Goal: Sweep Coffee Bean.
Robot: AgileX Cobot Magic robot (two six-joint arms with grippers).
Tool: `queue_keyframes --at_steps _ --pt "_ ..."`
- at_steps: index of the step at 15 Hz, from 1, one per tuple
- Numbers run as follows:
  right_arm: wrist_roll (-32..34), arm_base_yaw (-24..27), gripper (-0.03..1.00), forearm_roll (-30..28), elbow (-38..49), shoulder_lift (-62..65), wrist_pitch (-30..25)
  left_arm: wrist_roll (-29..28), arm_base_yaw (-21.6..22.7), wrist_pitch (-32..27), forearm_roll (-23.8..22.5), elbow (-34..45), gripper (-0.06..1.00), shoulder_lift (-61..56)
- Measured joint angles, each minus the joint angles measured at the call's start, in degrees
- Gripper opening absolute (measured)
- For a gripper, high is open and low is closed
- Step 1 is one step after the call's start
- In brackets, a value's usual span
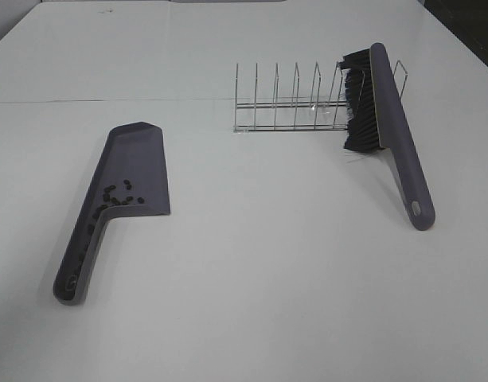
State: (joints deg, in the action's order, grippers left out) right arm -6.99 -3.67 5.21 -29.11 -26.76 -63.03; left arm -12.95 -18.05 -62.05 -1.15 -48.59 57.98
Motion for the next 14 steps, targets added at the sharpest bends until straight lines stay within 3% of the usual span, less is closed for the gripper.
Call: queue_keyframes --at_steps 3,8,14 --pt "0.0 0.0 0.77 0.0 0.9 9.1 -2.7 0.0 0.0 -0.1 0.1 8.0 0.72 -14.1" --pt "0.0 -0.1 0.76 0.1 2.9 17.2 -1.0 0.0 0.0 0.3 1.1 16.9 0.72 -30.2" --pt "0.0 -0.1 0.75 2.3 2.9 19.0 -0.9 1.1 0.0 0.3 0.8 18.3 0.72 -44.5"
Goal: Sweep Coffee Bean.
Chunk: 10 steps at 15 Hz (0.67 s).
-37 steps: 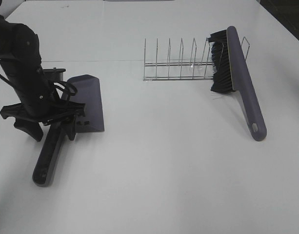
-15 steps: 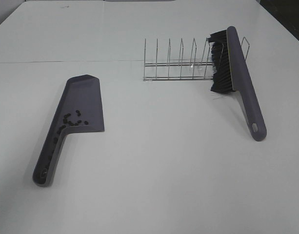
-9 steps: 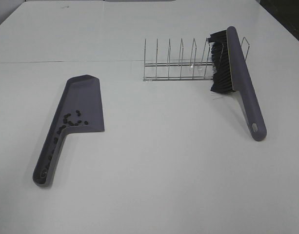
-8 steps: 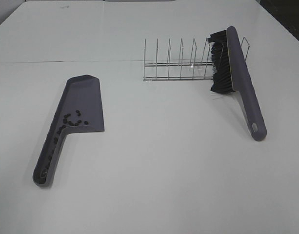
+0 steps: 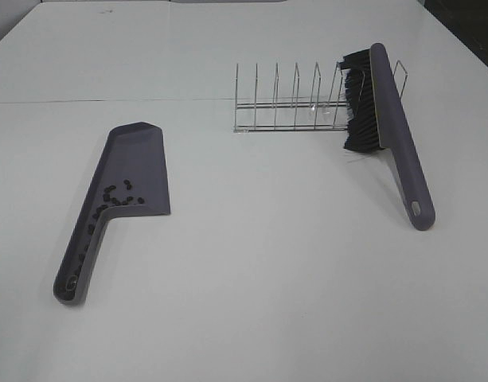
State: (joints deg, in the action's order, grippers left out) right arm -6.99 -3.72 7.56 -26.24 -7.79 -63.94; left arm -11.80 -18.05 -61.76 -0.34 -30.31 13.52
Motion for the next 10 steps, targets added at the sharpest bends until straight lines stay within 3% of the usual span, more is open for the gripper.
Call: queue_keyframes --at_steps 5,10 --pt "-3.3 0.0 0.75 0.2 0.0 0.0 0.0 1.3 0.0 -0.1 -6.0 0.2 0.72 -13.2" --pt "-5.7 0.0 0.75 1.5 0.0 2.8 -0.1 4.6 0.0 -0.1 -5.8 0.3 0.72 -13.8"
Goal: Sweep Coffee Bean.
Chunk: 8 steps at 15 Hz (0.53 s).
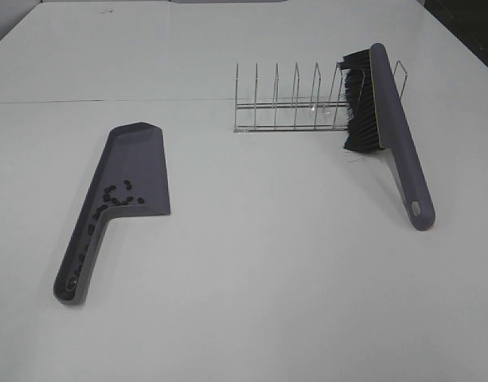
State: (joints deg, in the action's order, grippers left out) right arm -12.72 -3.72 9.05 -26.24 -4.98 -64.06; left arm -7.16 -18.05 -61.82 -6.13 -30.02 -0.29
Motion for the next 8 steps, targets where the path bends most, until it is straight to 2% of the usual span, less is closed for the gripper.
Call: queue_keyframes --at_steps 8 --pt "0.1 0.0 0.75 0.2 0.0 1.2 -0.1 4.5 0.0 0.0 4.4 0.2 0.72 -0.1"
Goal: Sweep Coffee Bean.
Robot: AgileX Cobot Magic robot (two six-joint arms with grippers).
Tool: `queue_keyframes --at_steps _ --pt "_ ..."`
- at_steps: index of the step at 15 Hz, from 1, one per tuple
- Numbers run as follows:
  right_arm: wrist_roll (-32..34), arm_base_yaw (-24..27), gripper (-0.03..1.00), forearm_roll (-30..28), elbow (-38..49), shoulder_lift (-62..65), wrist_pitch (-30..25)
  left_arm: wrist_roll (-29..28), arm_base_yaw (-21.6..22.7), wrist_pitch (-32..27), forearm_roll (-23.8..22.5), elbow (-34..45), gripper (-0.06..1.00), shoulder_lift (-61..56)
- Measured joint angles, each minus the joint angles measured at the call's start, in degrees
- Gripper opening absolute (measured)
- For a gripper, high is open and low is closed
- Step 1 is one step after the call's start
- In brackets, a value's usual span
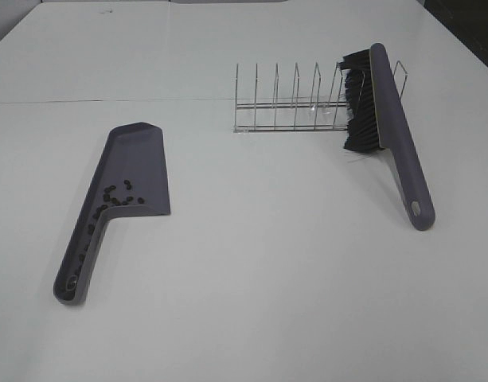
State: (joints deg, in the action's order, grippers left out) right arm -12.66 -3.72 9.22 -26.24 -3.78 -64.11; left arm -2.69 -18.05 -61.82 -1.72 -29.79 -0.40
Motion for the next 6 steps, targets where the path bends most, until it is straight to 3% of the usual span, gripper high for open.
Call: queue_keyframes --at_steps 6 --pt "0.0 0.0 0.75 0.0 0.0 0.0 0.0 0.0 0.0 0.0 0.0 0.0 0.72 0.0"
